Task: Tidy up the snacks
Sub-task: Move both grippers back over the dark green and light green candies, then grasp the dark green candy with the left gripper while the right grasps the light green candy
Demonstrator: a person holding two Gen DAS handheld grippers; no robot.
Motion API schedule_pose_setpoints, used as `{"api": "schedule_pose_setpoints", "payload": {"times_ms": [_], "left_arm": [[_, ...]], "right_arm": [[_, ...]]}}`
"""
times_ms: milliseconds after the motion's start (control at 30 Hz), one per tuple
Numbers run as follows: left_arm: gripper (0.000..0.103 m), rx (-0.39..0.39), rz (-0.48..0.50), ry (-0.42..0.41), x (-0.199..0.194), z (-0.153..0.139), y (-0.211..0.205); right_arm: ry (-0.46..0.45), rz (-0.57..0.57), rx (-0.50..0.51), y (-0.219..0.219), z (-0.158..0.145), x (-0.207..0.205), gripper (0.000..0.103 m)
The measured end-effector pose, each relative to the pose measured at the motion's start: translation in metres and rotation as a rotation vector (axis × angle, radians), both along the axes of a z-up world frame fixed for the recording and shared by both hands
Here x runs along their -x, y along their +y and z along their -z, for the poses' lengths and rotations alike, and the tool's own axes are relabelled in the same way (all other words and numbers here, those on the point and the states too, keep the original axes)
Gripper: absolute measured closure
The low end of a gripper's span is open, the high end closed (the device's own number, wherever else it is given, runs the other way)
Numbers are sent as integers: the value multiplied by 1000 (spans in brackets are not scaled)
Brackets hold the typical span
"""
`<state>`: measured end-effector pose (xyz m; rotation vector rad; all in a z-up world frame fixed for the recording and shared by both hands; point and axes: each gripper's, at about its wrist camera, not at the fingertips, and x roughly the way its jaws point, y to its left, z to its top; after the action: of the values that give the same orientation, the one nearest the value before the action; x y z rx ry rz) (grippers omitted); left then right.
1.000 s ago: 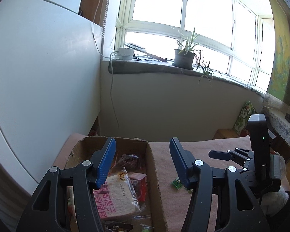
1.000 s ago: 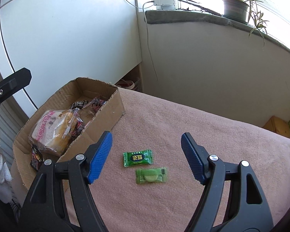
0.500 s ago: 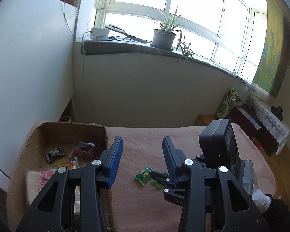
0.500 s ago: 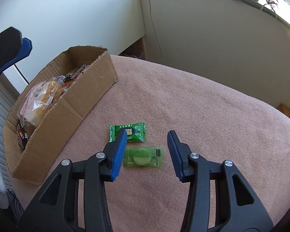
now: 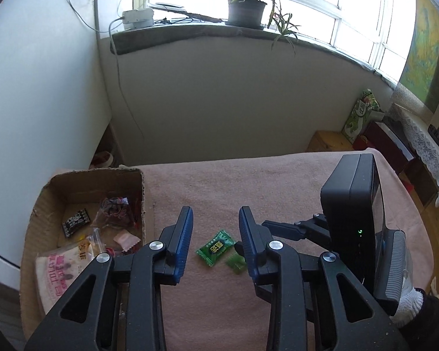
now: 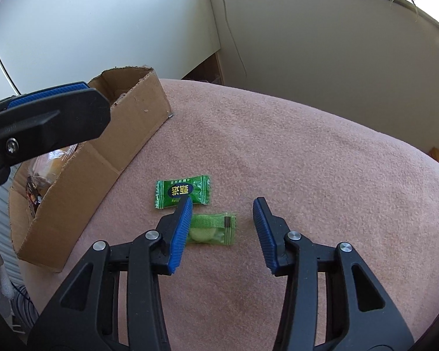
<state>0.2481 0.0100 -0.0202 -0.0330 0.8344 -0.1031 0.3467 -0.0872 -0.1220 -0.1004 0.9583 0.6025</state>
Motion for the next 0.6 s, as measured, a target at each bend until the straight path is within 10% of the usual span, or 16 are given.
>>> {"api": "schedule_pose_setpoints", "payload": {"times_ms": [600], "left_arm": [[72,41,-71,-14,13,-14,25]], "right_arm": [[-67,-37,142,25,5,17,50]]}}
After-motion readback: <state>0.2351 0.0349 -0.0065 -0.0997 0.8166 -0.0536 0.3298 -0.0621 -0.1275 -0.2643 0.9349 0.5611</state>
